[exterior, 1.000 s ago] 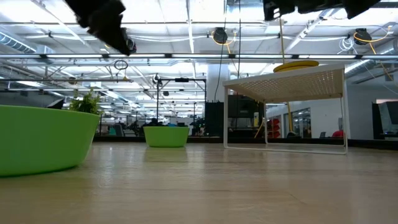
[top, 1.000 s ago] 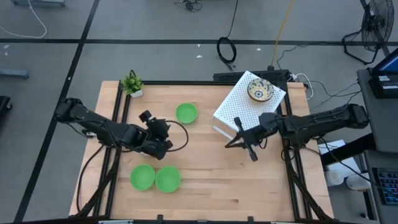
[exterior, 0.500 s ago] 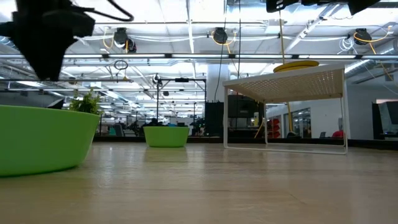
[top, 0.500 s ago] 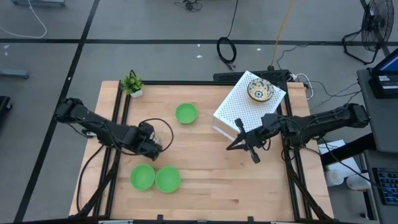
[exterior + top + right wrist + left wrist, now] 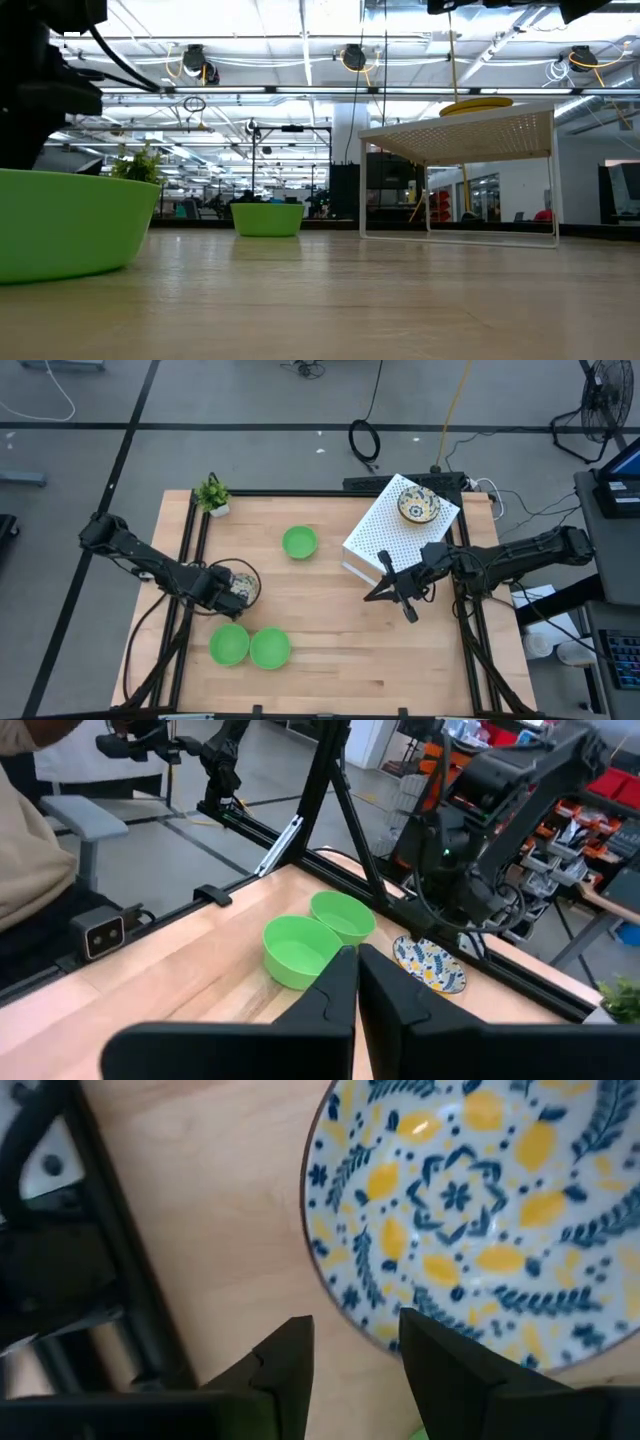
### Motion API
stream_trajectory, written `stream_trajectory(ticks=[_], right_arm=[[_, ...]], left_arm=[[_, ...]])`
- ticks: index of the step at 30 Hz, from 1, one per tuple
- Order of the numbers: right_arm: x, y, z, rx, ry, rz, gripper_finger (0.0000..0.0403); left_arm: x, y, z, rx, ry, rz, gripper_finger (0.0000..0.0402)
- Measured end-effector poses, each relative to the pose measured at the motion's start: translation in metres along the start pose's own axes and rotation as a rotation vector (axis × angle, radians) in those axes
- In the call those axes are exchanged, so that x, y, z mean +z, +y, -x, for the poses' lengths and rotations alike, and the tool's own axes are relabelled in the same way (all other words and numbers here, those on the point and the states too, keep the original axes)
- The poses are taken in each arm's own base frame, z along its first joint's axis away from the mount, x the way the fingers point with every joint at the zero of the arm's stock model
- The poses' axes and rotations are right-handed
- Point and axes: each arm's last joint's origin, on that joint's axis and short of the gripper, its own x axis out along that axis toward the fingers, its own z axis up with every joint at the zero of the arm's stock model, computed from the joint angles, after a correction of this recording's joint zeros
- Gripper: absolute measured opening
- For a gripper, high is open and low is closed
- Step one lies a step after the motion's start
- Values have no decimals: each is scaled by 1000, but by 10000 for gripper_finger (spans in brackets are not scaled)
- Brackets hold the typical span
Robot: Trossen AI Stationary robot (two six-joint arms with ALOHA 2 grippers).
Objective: Pick & Place Mini bowls
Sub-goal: Stack the right yellow patterned bowl on top of the other yellow patterned bowls on the shelf
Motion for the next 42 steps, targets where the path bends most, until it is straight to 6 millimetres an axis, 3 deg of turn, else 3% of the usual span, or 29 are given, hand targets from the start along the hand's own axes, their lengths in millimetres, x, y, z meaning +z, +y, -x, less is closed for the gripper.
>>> stream_trajectory(ticks=[12,42], right_arm=[[2,-1,0,-7,-15,37,0],[1,-1,0,-5,-12,22,0]], left_arm=[[3,6,-9,-41,-91,129,152],[7,5,-12,-32,-95,125,152]])
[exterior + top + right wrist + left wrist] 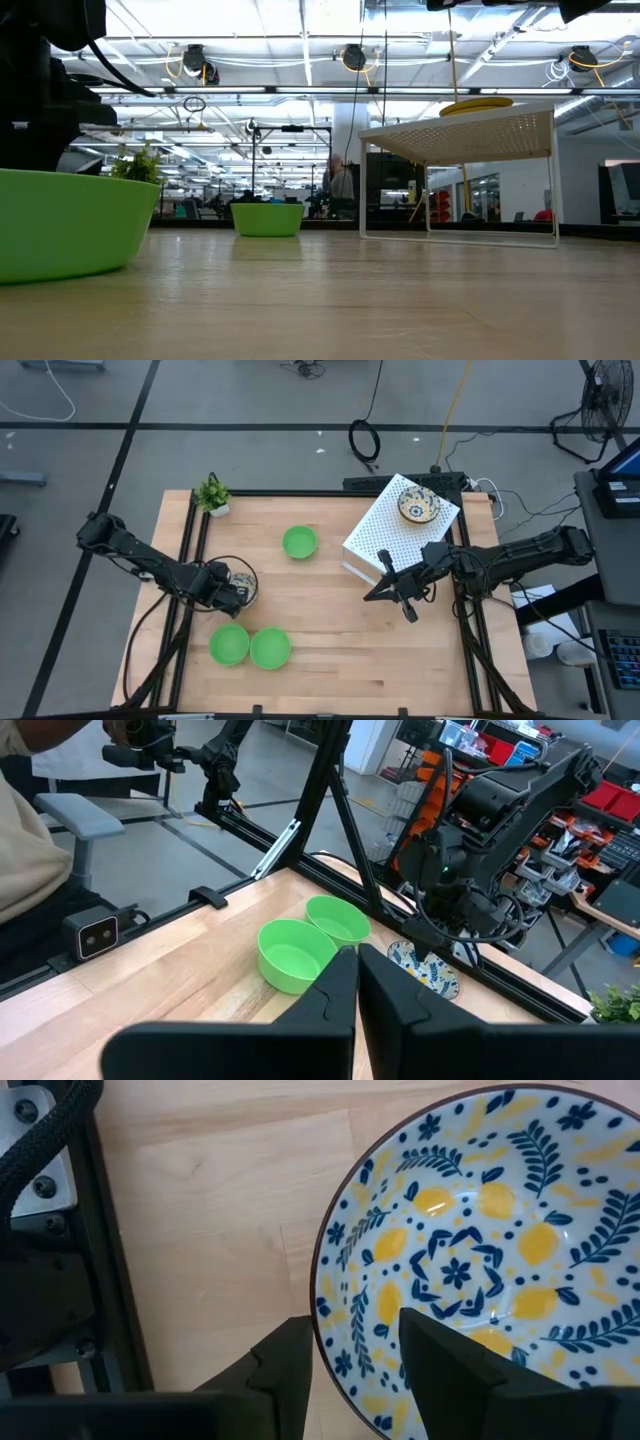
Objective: Pick & Place Mini bowls
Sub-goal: Stack the right yellow patterned bowl on top of the other yellow patterned bowls on the shelf
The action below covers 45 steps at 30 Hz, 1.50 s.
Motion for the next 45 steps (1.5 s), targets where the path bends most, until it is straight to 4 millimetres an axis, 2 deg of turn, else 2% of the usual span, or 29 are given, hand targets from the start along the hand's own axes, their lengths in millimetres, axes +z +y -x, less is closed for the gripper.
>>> stream_trajectory(ticks=[4,9,45], right_arm=[[0,0,0,0,0,1,0],[0,0,0,0,0,2,0],[0,0,0,0,0,2,0]], left_arm=[[0,0,-1,-4,-1,5,152],[-2,3,-14,5,30,-2,152],[10,0,-15,-11,-61,12,152]])
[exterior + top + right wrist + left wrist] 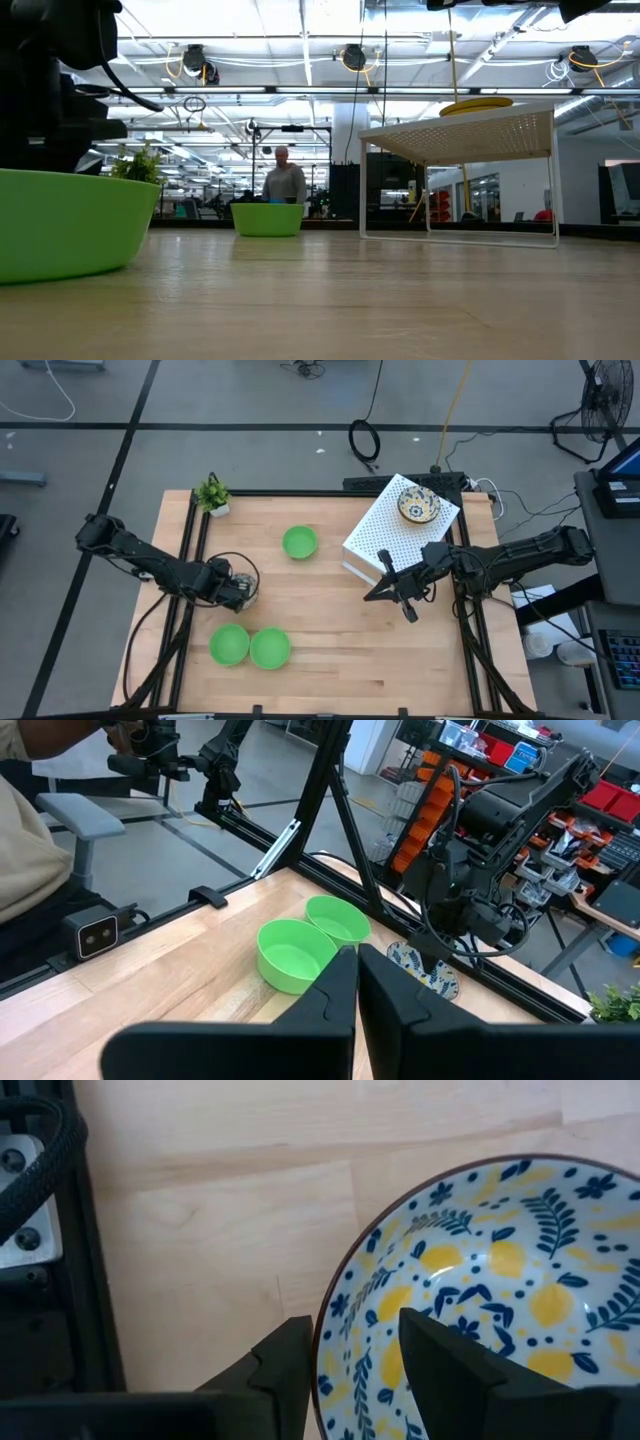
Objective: Pick & Place Mini bowls
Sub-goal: Stack the right yellow patterned bowl on top of the other yellow patterned bowls on the shelf
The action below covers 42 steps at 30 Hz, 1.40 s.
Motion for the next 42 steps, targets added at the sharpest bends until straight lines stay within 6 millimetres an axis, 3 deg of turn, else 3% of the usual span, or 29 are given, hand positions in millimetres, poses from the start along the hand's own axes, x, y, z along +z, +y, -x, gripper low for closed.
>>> stream_trajectory(ticks=[28,42], right_arm=[[0,0,0,0,1,0,0],[0,0,0,1,1,-3,0]], left_arm=[[0,0,0,0,13,1,150],[1,-2,2,-23,-21,2,25]])
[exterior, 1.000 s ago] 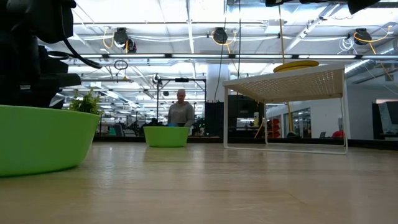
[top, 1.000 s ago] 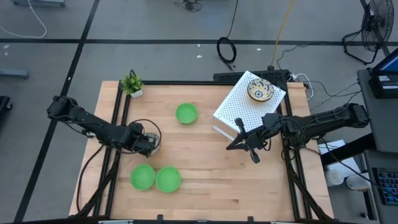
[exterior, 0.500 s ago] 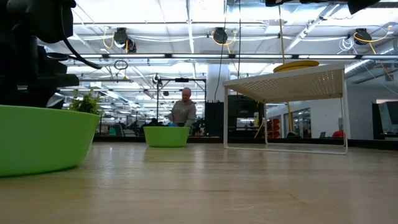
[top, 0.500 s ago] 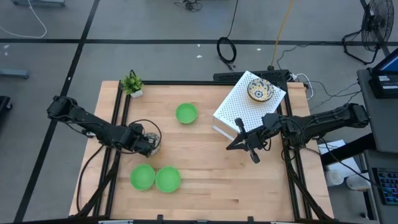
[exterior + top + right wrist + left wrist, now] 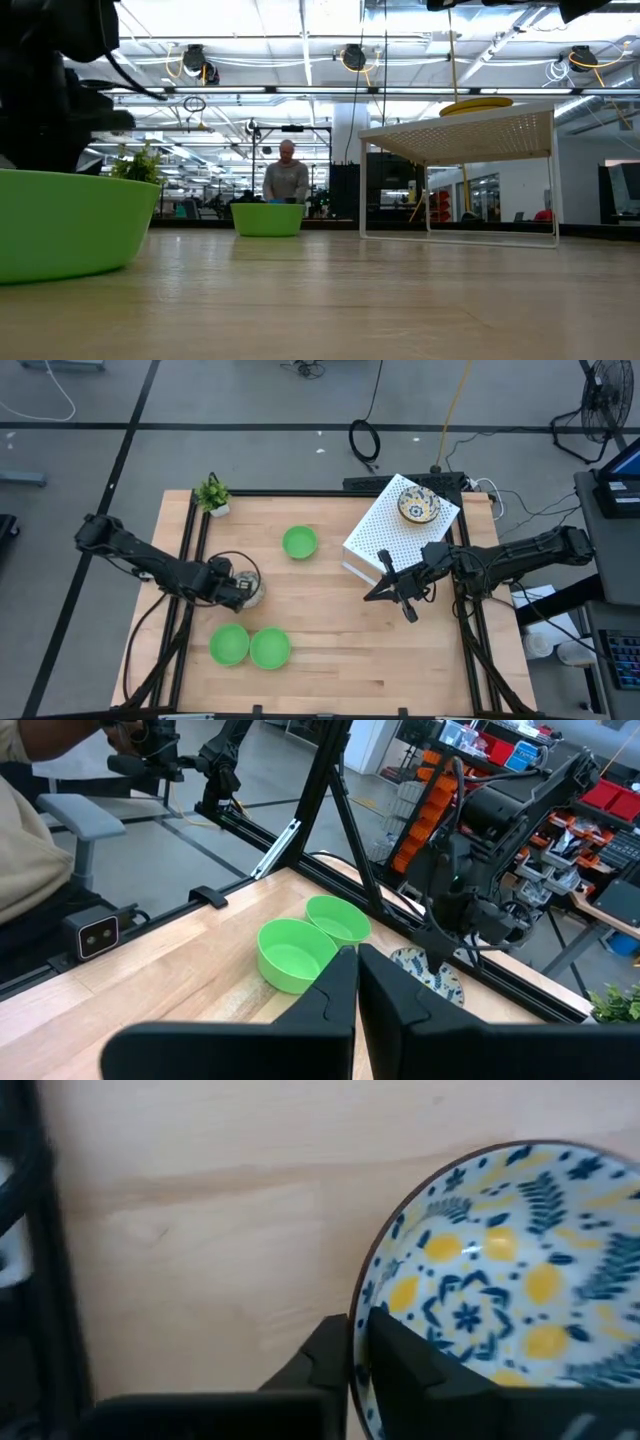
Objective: Pick & Place Mini bowls
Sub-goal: Stack the right yellow patterned bowl on top of the other yellow patterned bowls on the shelf
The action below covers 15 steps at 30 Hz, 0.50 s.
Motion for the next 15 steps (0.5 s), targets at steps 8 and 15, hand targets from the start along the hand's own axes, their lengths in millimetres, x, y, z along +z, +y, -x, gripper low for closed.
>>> stream_trajectory(ticks=[8,15], right_arm=[[0,0,0,0,0,-7,0],[0,0,0,0,0,-7,0]], left_arm=[[0,1,-2,18,0,-5,53],[0,2,-2,19,2,-12,44]])
